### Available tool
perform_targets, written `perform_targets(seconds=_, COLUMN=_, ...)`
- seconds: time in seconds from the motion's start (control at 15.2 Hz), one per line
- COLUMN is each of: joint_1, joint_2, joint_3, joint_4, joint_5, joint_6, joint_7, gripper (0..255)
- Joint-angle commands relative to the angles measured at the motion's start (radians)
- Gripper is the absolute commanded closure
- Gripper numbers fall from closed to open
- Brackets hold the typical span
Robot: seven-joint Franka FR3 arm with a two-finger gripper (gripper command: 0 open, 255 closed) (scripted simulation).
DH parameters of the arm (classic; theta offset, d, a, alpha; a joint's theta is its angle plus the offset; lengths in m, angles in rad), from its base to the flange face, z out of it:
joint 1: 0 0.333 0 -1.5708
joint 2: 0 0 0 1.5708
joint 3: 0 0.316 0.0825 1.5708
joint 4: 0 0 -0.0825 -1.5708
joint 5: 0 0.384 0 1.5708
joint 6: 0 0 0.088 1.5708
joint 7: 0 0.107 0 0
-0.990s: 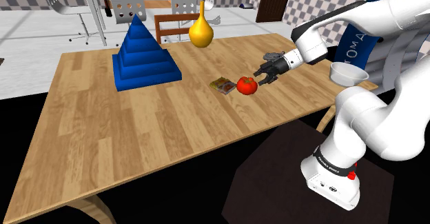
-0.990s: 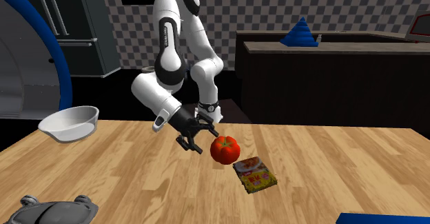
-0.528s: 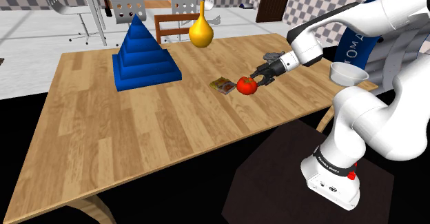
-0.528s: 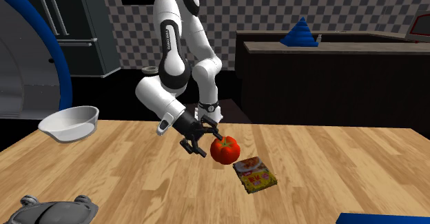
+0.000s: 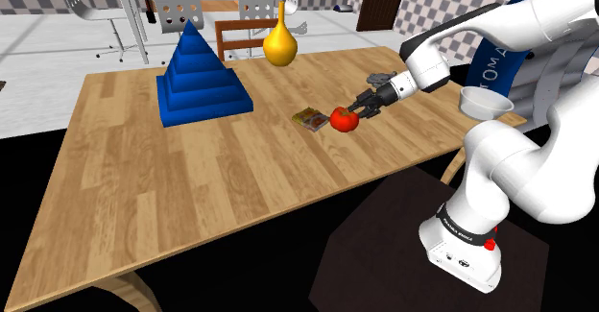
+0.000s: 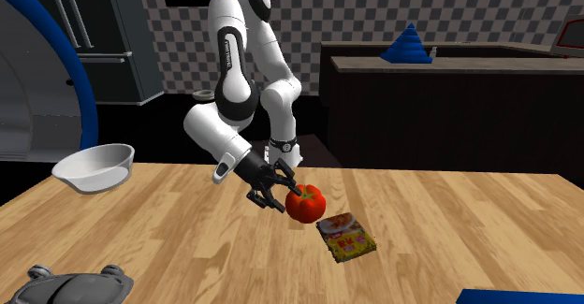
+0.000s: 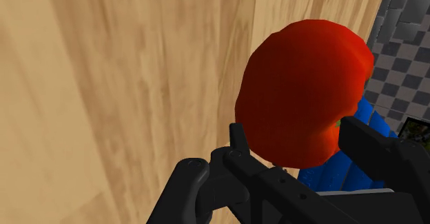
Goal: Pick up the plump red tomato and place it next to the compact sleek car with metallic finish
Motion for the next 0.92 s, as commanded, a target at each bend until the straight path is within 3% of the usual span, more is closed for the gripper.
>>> perform_targets(seconds=0.0, joint_1=0.000, joint_2=0.000, joint_3=0.001, joint_4=-0.002, joint_5=0.000, joint_6=0.000, joint_7=0.000, gripper=255)
perform_targets(seconds=0.26, joint_1=0.003, joint_2=0.000, joint_3=-0.001, joint_4=-0.001, joint_5=0.000, joint_6=0.000, joint_7=0.000, gripper=255)
perform_targets(seconds=0.86, joint_1=-0.244, joint_2=-0.040, joint_3=0.255, joint_4=0.000, joint_5=-0.089, joint_6=-0.050, joint_7=0.145, gripper=255)
